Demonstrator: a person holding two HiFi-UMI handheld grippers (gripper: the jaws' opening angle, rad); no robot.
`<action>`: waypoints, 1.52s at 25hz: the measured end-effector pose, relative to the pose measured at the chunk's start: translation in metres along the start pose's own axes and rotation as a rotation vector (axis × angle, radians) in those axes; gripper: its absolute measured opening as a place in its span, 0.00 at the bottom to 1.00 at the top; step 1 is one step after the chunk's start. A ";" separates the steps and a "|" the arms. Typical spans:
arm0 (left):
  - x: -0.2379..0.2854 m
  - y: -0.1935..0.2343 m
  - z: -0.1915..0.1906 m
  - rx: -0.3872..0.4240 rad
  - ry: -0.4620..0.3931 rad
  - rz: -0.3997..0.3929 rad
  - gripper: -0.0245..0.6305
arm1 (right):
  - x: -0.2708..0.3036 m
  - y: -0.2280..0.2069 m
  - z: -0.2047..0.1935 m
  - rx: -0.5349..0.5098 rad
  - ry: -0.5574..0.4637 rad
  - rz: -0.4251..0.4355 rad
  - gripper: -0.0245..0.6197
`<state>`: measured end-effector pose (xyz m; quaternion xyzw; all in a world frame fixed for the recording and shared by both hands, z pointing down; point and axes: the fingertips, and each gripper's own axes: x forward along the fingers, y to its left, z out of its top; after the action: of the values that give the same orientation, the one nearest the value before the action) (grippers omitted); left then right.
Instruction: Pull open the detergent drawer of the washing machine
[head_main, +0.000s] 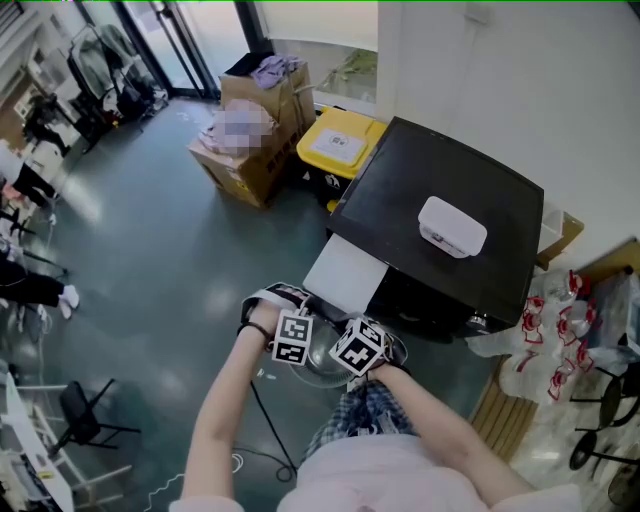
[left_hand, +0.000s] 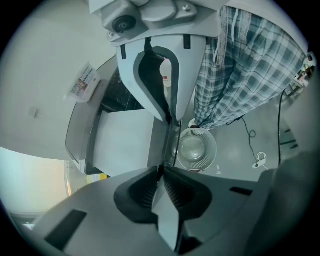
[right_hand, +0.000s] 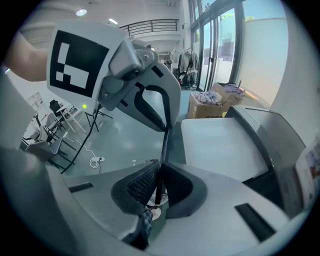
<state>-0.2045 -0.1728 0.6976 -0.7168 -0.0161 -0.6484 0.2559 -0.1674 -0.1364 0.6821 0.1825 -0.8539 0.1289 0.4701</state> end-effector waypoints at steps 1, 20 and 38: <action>-0.001 -0.001 0.001 0.002 0.000 -0.005 0.12 | 0.000 0.001 0.000 0.004 0.000 0.003 0.11; -0.006 -0.017 -0.002 -0.052 -0.020 -0.017 0.13 | 0.002 0.017 -0.001 0.048 -0.040 0.038 0.11; -0.032 0.009 0.019 -0.279 -0.180 0.036 0.36 | -0.037 -0.003 0.015 0.264 -0.249 0.064 0.35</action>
<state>-0.1891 -0.1632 0.6639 -0.8006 0.0641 -0.5730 0.1632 -0.1591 -0.1384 0.6426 0.2301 -0.8865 0.2311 0.3283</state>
